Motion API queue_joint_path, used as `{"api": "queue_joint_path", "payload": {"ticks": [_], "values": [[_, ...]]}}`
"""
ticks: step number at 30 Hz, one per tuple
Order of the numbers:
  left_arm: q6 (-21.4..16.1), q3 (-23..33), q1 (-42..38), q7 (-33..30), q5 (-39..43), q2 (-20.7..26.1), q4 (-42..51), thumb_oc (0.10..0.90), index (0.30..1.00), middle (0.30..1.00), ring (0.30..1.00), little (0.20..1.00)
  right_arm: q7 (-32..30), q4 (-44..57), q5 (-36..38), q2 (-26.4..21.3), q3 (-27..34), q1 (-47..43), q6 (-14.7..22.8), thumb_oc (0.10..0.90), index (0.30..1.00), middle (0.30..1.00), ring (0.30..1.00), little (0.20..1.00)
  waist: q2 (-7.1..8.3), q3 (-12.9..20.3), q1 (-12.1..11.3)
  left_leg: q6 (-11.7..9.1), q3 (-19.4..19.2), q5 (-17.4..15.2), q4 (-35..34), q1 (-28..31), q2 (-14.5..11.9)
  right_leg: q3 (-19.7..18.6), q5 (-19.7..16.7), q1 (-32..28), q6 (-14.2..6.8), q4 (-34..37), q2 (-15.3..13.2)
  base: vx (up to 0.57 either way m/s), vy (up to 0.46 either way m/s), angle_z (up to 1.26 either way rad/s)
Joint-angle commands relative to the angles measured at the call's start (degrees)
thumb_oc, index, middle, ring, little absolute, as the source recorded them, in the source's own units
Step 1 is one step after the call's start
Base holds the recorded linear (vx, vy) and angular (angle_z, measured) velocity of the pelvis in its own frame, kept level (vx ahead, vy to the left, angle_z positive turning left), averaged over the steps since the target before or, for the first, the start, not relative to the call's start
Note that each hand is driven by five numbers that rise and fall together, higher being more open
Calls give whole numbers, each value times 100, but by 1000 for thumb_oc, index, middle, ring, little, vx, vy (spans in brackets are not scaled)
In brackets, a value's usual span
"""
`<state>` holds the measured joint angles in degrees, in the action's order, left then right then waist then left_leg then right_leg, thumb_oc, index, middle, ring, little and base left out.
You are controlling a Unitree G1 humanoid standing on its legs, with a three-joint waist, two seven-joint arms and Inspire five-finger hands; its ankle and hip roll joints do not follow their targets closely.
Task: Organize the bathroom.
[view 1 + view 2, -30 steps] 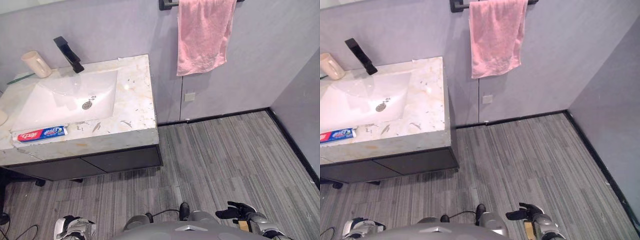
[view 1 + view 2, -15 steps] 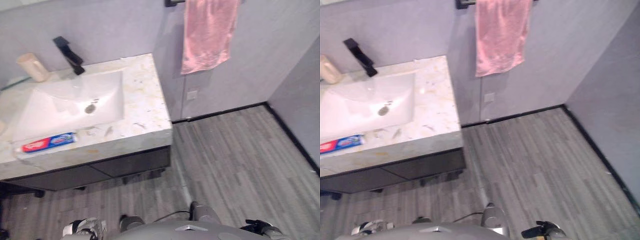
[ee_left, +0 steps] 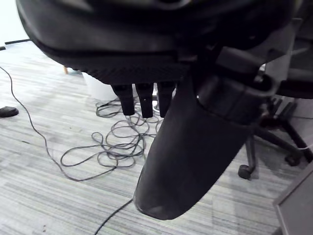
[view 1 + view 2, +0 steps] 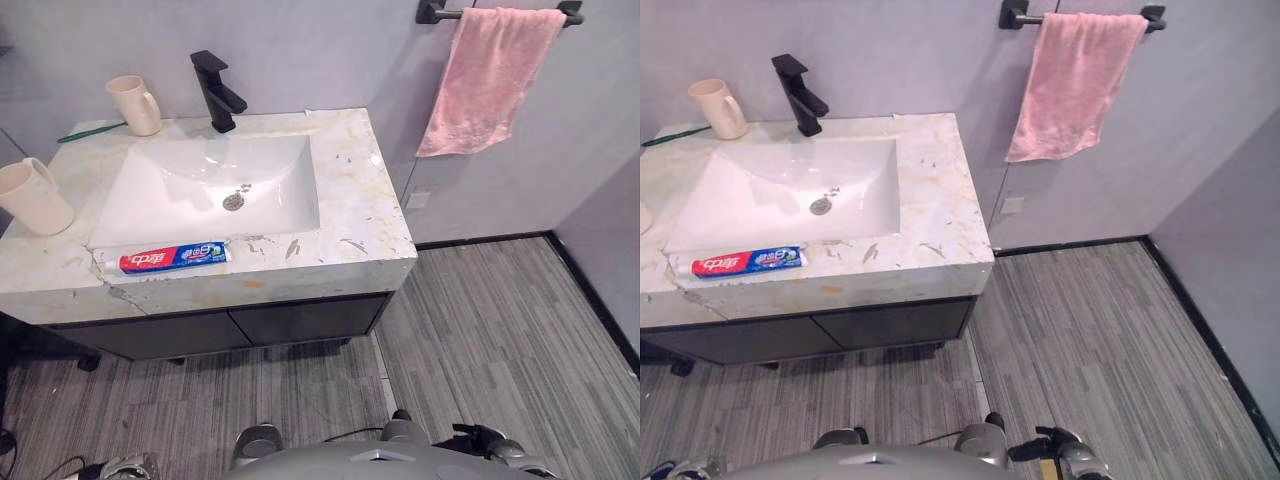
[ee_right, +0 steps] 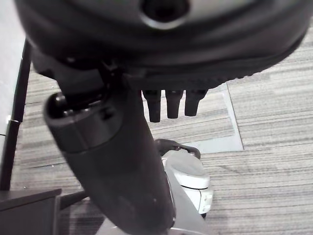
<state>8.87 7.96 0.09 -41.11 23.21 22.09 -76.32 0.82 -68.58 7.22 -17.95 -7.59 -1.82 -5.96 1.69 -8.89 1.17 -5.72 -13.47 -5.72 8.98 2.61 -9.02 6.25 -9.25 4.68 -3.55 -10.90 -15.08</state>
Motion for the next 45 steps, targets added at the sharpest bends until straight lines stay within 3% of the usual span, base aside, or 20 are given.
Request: {"api": "queue_joint_path", "payload": {"ticks": [1, 3, 6, 11, 20, 24, 27, 31, 34, 37, 45], "values": [[-306, -4, -38, -479, 129, 306, -26, 800, 900, 900, 900, 900, -46, 313, 201, -361, -150, -66, -63, 800, 900, 900, 900, 900, 83, 70, 27, 388, 921, 381, -120, -95, 125, -73, 728, -139, -260, 216, 705, -31, -72, -7], [-398, -10, -80, -520, 270, 247, -56, 800, 900, 900, 900, 900, -2, 238, 174, -354, -148, -81, -87, 800, 900, 900, 900, 900, 132, 109, -14, 396, 992, 445, -242, -115, 197, 90, 689, -292, -178, 546, 733, -8, -82, 43], [-420, -2, -158, -447, 223, 114, -224, 800, 900, 900, 900, 900, -92, -131, 385, -373, -122, -37, 39, 800, 900, 900, 900, 900, 80, 221, 8, 313, 1038, 568, -363, -134, 186, 71, 845, -407, -25, 668, 948, 27, -43, 10], [-407, 70, -139, -381, 235, 27, -390, 800, 900, 900, 900, 900, -132, -216, 250, -371, -9, 128, -24, 800, 900, 900, 900, 900, 63, 313, 117, 285, 972, 600, -436, -71, 213, 72, 825, -585, -3, 892, 972, 62, 30, 1], [-803, 381, 22, -395, 347, 66, -528, 800, 900, 900, 900, 900, 87, -272, -172, -268, -114, 227, 87, 800, 900, 900, 900, 900, 13, 353, 188, 229, 742, 574, -528, 66, 136, 37, 913, -649, 17, 946, 1005, 4, -24, -3], [-1033, 472, -24, -534, 810, 94, -476, 800, 900, 900, 900, 900, 177, -176, -234, -303, -291, 152, -113, 800, 900, 900, 900, 900, -36, 334, 136, 19, 742, 1229, -778, -90, -162, 131, 928, -736, 120, 1110, 1214, -19, -133, 4], [-1186, 565, -114, -388, 964, 103, -508, 800, 900, 900, 900, 900, 261, -136, -444, -371, -468, 28, -273, 800, 900, 900, 900, 900, 72, 292, 28, -41, 1163, 1584, -682, -326, -373, 186, 773, -806, 167, 1394, 1191, -60, -87, 44], [-1251, 463, -256, -356, 832, 41, -546, 800, 900, 900, 900, 900, 232, -91, -355, -469, -465, -11, -367, 800, 900, 900, 900, 900, 175, 344, 158, -67, 908, 1557, -155, -233, -434, 341, 670, -688, 250, 1464, 1142, -80, -10, 32], [-1161, 411, -289, -380, 728, 12, -561, 800, 900, 900, 900, 900, 149, -162, -347, -501, -390, 9, -405, 800, 900, 900, 900, 900, 94, 356, 224, 17, 820, 1246, -295, -80, -212, 400, 687, -597, 211, 1400, 1135, -22, 30, 50], [-1052, 406, -330, -375, 395, 35, -543, 800, 900, 900, 900, 900, 88, -274, -388, -479, -257, 83, -380, 800, 900, 900, 900, 900, -4, 368, 297, 10, 288, 1094, -724, 124, -211, 688, 694, -660, 145, 1449, 1095, -11, 39, 51], [-1002, 361, -225, -353, 287, 55, -472, 800, 900, 900, 900, 900, 22, -315, -363, -458, -170, 180, -309, 800, 900, 900, 900, 900, -62, 362, 283, 82, 265, 828, -1003, 245, 7, 697, 577, -713, -29, 1527, 894, 12, 72, 24]]}}
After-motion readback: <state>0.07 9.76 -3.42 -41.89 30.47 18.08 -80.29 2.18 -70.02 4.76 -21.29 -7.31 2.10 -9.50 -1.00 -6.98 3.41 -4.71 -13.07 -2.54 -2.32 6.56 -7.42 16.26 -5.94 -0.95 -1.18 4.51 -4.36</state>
